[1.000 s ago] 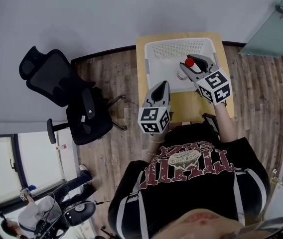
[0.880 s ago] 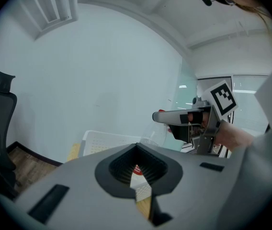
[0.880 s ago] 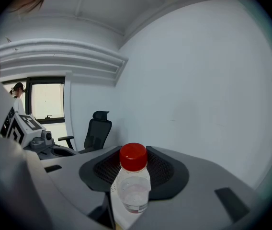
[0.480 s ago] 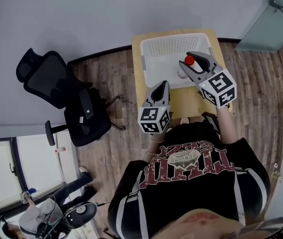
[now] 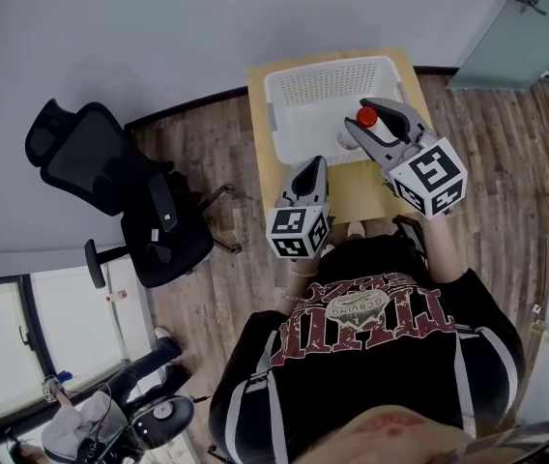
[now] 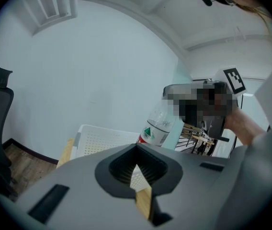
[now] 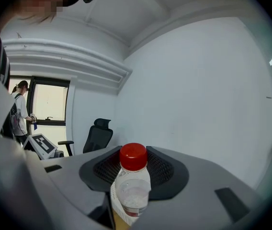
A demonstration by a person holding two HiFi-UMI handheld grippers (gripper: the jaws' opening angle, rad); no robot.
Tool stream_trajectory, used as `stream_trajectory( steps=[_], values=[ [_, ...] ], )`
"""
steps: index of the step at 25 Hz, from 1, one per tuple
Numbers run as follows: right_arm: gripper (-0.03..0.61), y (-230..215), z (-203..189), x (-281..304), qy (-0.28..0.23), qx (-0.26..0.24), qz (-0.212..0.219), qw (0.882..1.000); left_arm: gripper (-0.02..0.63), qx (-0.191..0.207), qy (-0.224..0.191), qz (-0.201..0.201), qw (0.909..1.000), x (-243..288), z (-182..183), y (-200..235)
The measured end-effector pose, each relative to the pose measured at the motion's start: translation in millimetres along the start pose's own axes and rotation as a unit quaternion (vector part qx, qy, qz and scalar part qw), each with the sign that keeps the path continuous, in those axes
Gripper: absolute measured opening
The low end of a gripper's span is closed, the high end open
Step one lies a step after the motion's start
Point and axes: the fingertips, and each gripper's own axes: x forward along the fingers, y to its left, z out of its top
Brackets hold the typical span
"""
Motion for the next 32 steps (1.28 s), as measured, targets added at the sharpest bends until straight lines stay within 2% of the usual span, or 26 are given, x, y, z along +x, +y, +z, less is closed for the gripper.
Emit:
stream_trajectory(
  steps=[17, 32],
  values=[
    [0.167, 22, 1, -31, -0.003, 0.000, -0.018, 1.000, 0.048, -0.006, 0.016, -0.022, 0.9996, -7, -19, -7],
    [0.167, 33, -39, -43, 0.023, 0.014, -0.034, 0.999, 0.047, -0.005, 0.032, -0.045, 0.9985, -7, -33, -18]
  ],
)
